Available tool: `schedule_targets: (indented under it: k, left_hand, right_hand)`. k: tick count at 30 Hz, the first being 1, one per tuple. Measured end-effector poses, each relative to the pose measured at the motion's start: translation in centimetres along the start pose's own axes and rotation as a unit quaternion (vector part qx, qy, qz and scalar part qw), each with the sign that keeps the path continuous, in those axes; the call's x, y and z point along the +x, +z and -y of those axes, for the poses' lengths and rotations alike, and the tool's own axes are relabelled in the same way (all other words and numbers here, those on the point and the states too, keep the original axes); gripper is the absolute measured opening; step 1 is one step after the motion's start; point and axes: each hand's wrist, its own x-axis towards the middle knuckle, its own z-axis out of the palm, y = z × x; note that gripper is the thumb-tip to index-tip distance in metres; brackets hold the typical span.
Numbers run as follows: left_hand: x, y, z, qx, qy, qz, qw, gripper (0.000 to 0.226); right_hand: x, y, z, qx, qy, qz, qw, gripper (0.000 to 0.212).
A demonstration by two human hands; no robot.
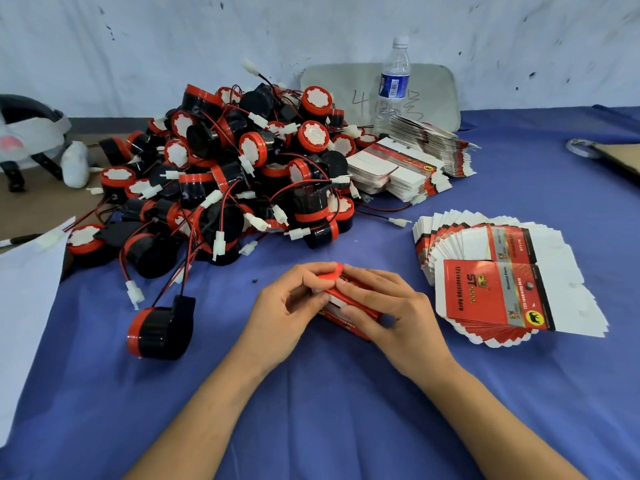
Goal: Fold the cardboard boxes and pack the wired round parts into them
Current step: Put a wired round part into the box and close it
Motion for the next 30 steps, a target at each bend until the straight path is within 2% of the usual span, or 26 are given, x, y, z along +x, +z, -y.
schedule_targets:
  k: [12,19,24,30]
  left_hand:
    - [0.4,-1.1,-0.2,0.01,-0.03,0.029,0.999,0.035]
    - [0.3,-1.1,0.0,0.101,0.026,0.013,0.995,0.03]
    - [0.4,-2.2,0.1,0.222,0.094,0.052,0.969,0.025]
    - [0.6,-2.1,0.0,0.233,0.104,0.046,0.966,0.024]
  right_hand:
    - [0.1,0.1,-1.1,-0.126,-0.14,-0.032,0.982,0.033]
    - [0.3,0.2,-1.4,-0.151,-0.189,-0.046,0.969,0.03]
    - [0.5,0.0,-1.6,-0.183,-0.234,-0.041,0.954,0.029]
    - [0.6,0.0,-1.7,-0.155,-0.213,-0.043,0.964,0.022]
